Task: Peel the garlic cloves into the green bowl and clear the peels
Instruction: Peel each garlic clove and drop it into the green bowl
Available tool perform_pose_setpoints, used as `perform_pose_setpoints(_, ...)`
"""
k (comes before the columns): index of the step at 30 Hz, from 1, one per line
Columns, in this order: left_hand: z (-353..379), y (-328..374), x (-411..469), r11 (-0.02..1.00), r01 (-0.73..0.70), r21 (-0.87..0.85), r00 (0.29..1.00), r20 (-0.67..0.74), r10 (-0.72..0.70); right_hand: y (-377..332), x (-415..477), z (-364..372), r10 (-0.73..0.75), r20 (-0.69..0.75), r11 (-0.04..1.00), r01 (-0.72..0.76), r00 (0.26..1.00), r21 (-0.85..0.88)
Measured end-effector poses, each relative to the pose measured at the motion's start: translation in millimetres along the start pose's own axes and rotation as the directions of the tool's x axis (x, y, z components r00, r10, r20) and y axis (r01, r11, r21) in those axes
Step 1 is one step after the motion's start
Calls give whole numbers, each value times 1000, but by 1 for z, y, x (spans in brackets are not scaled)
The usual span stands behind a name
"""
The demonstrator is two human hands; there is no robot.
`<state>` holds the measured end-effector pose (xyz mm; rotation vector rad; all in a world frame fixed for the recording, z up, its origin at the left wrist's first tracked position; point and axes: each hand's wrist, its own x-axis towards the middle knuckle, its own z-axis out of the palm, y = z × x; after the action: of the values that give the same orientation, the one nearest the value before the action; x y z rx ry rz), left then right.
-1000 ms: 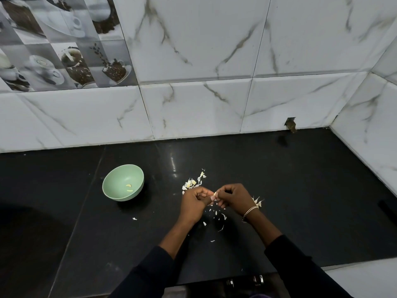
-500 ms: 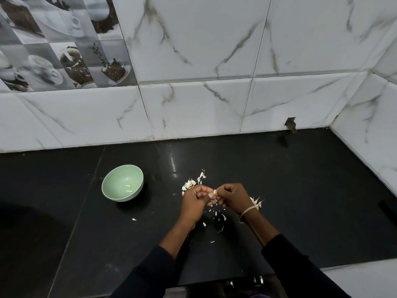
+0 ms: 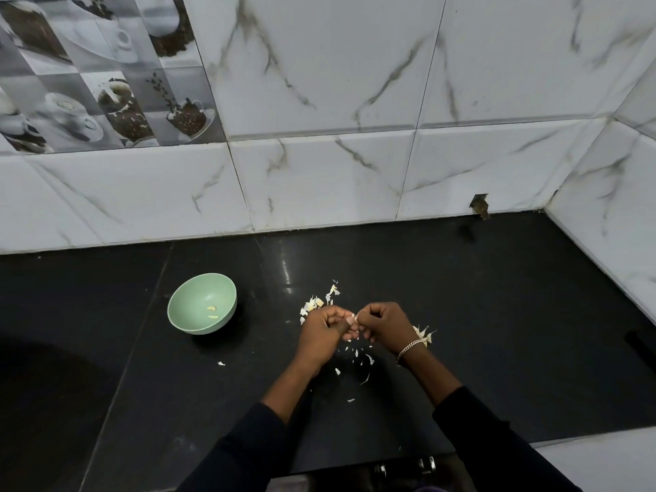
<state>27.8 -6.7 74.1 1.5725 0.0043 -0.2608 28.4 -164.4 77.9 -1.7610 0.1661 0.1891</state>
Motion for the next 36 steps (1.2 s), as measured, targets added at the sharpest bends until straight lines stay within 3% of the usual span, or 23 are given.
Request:
perform_pose_setpoints(8, 0, 2, -5, 993, 53, -106, 998, 37, -49, 0, -1, -2, 7, -1, 999, -7, 1000, -34)
perform_pose_setpoints(20, 5, 4, -9, 931, 267, -250, 963, 37, -266, -2, -7, -2, 7, 19, 996, -6, 1000, -93)
perform_pose_setpoints(27, 4, 3, -10, 911, 285, -296, 957, 43, -286, 0, -9, -6, 32, -4, 983, -32, 999, -179)
perform_pose_setpoints(36, 2, 1, -11, 945, 258, -202, 965, 6, -262, 16, -6, -6, 108, -76, 923, -129, 991, -362)
